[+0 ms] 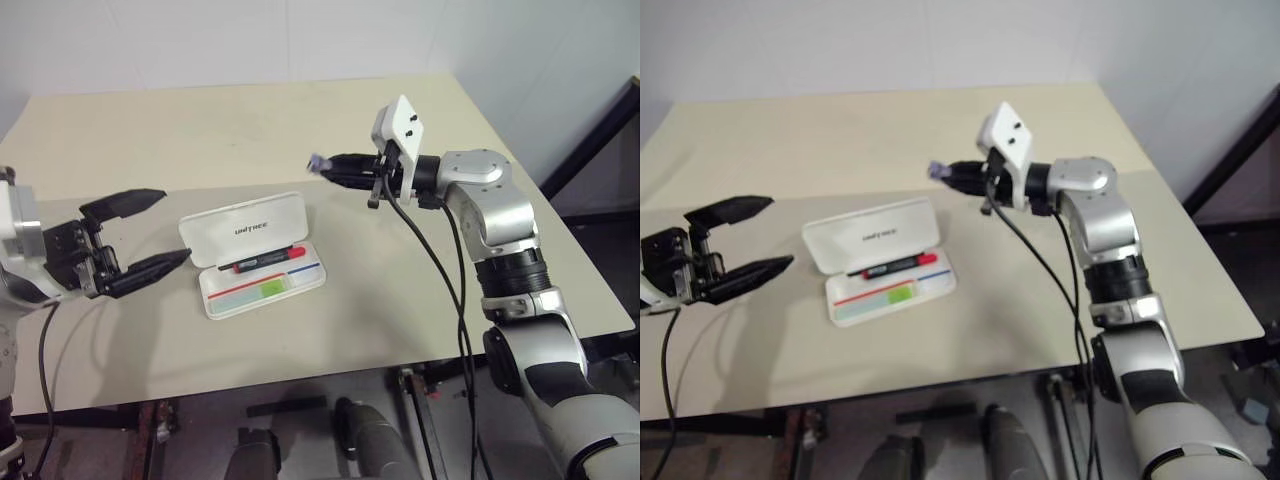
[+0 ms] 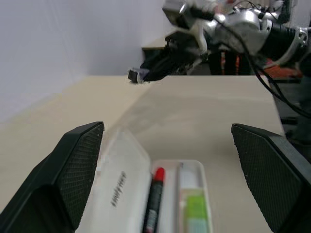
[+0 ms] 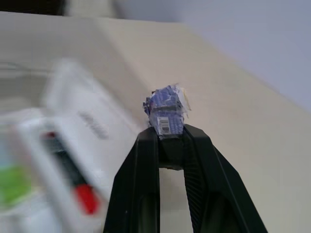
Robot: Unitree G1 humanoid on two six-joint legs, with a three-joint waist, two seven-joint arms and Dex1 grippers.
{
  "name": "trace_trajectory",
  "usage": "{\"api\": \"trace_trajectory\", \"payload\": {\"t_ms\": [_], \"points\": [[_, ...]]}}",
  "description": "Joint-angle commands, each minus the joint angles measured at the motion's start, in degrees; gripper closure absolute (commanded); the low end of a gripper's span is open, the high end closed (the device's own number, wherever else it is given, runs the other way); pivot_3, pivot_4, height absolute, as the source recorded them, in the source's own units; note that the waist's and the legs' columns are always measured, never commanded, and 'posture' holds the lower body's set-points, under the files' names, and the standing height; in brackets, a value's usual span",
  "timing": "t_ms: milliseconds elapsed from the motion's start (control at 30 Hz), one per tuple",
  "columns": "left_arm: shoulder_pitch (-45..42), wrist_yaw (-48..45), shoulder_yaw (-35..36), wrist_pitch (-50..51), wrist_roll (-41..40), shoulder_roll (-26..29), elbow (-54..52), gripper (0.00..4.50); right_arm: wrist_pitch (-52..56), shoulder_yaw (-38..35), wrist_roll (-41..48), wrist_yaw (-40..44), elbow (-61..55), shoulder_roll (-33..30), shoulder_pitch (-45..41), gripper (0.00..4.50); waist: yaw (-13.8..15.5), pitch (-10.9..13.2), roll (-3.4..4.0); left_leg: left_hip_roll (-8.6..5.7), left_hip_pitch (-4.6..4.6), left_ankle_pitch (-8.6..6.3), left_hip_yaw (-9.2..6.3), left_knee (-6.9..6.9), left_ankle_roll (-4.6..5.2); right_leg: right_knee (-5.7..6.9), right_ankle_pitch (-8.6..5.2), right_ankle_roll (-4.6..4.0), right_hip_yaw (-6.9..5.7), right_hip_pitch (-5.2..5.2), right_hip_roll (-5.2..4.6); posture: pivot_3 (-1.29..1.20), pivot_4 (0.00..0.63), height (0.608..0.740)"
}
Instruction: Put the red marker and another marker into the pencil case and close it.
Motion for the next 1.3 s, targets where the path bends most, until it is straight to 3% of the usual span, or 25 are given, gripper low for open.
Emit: {"api": "trace_trajectory", "payload": {"t_ms": [33, 267, 667, 1067, 1300], "points": [[3.4, 0.7, 1.2, -1.8, 0.5, -1.7, -4.4, 0.0, 1.6, 5.1, 1.8, 5.3, -7.4, -1.3, 3.0, 4.16, 0.6, 0.0, 0.0, -0.01, 0.01, 0.0, 0.01, 0.01, 0.0, -0.01, 0.0, 0.0, 0.01, 0.0, 0.0, 0.0, 0.15, 0.74], [10.8, 0.9, 1.3, -3.6, 1.7, -4.7, -8.1, 0.0, -5.0, 12.6, -0.4, 10.2, -3.3, 0.5, 3.6, 4.16, 1.0, 0.0, -0.02, -0.05, 0.02, 0.0, 0.07, 0.14, 0.0, 0.0, -0.01, -0.02, 0.03, 0.01, -0.01, 0.0, 0.15, 0.74], [16.2, 1.5, 3.3, -6.0, 2.3, -5.2, -9.6, 0.0, -24.4, 15.0, -8.9, 11.6, 26.5, 5.4, -4.0, 4.16, 0.8, 0.0, -0.04, -0.03, 0.06, 0.0, 0.09, 0.11, 0.0, 0.08, -0.03, -0.06, 0.01, 0.0, 0.01, 0.0, 0.15, 0.74], [16.6, 2.3, 4.3, -5.7, 2.2, -5.1, -10.0, 0.0, -27.5, 14.3, -11.1, 13.4, 30.5, 5.1, -4.3, 4.16, 0.8, 0.0, -0.04, -0.03, 0.05, -0.01, 0.09, 0.1, 0.0, 0.08, -0.03, -0.06, 0.02, 0.0, -0.02, 0.0, 0.15, 0.74], [15.8, 2.2, 4.0, -5.8, 2.2, -5.0, -9.5, 0.0, -28.1, 13.6, -12.3, 11.8, 33.3, 5.7, -5.2, 1.76, 0.8, 0.0, -0.04, -0.04, 0.06, -0.01, 0.09, 0.12, 0.0, 0.11, -0.03, -0.07, 0.02, 0.0, -0.01, 0.0, 0.15, 0.74]]}}
